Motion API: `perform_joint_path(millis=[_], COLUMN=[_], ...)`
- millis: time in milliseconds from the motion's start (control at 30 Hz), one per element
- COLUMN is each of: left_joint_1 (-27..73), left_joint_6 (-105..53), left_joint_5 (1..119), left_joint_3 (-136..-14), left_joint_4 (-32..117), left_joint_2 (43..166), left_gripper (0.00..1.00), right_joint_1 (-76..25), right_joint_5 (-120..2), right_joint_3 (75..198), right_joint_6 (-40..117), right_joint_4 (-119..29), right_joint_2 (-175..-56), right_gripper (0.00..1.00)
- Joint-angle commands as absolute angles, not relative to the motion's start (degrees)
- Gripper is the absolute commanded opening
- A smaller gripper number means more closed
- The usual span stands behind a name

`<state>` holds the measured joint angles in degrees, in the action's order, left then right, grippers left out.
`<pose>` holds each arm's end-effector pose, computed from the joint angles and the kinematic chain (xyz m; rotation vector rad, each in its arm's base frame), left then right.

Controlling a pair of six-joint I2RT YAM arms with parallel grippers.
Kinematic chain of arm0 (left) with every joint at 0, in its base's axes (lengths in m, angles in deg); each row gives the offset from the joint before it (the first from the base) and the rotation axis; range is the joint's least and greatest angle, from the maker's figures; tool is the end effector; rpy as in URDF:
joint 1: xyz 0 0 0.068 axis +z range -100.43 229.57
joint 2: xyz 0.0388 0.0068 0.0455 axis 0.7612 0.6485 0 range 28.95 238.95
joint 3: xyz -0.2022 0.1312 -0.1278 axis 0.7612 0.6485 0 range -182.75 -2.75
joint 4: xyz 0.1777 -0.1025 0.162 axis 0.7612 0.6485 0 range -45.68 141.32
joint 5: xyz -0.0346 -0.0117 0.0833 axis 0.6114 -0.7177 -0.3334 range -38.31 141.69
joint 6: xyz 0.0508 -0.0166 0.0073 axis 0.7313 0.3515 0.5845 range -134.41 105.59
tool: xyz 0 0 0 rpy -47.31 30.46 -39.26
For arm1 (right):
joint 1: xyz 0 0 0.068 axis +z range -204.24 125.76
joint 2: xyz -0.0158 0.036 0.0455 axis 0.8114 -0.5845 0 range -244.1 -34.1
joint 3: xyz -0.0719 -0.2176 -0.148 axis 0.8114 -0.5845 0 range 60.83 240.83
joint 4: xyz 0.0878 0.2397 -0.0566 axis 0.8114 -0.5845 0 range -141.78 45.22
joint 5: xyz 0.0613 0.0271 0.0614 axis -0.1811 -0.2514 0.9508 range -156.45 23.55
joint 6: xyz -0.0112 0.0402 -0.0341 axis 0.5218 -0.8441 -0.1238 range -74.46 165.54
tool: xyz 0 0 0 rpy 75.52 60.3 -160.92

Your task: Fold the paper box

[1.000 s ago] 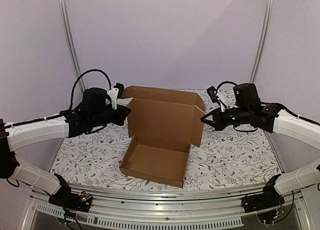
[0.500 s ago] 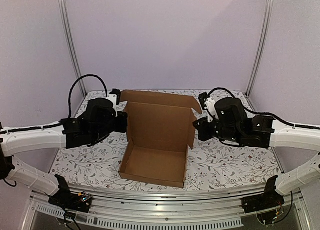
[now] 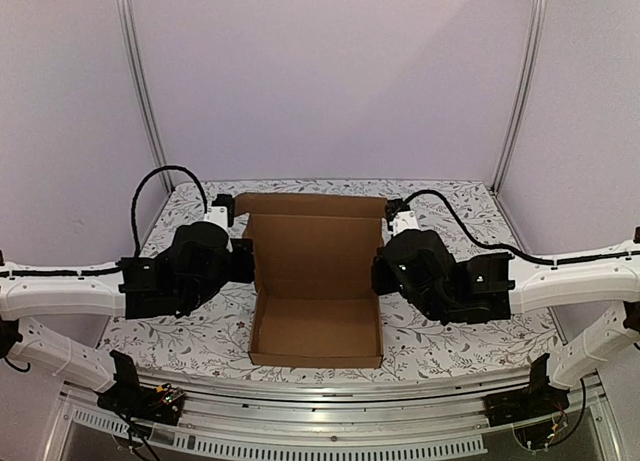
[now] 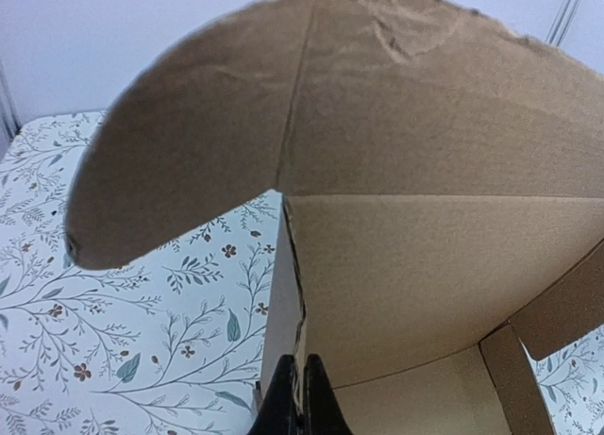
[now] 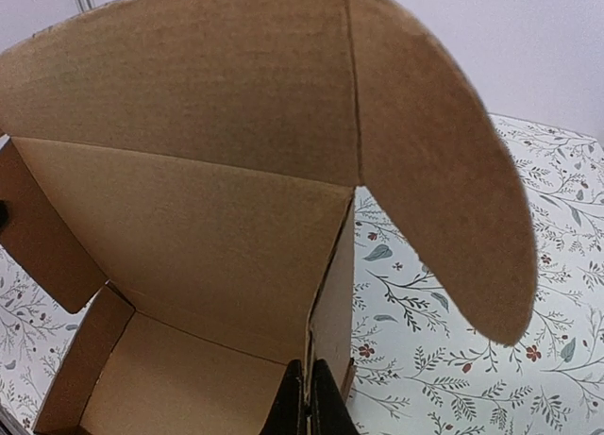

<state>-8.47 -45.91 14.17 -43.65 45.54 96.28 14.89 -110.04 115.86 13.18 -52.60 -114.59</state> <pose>0.1533 -0.2048 0.2544 0.0567 1.9637 -0.3560 0.1322 0.2778 0.2680 -0.2153 1.9820 0.3215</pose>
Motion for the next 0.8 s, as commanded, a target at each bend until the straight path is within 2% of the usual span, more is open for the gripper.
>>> perform_joint_path(millis=[0, 767], left_joint_1=[-12.19, -24.36], left_joint_6=[-51.14, -61.42], left_joint_5=[15.26, 6.9], left_joint_3=[-40.3, -38.54], left_joint_4=[47.55, 53.15], left_joint_2=[96.37, 97.29], left_gripper=[0.0, 0.0], right_joint_1=[17.27, 24.25], right_joint_5=[-113.73, -118.29], right_joint_3=[113.4, 106.44], right_joint_6=[10.06, 1.88], right_joint_4=[-48.68, -50.85], right_joint_2=[-115.47, -114.64], right_gripper=[0.0, 0.0])
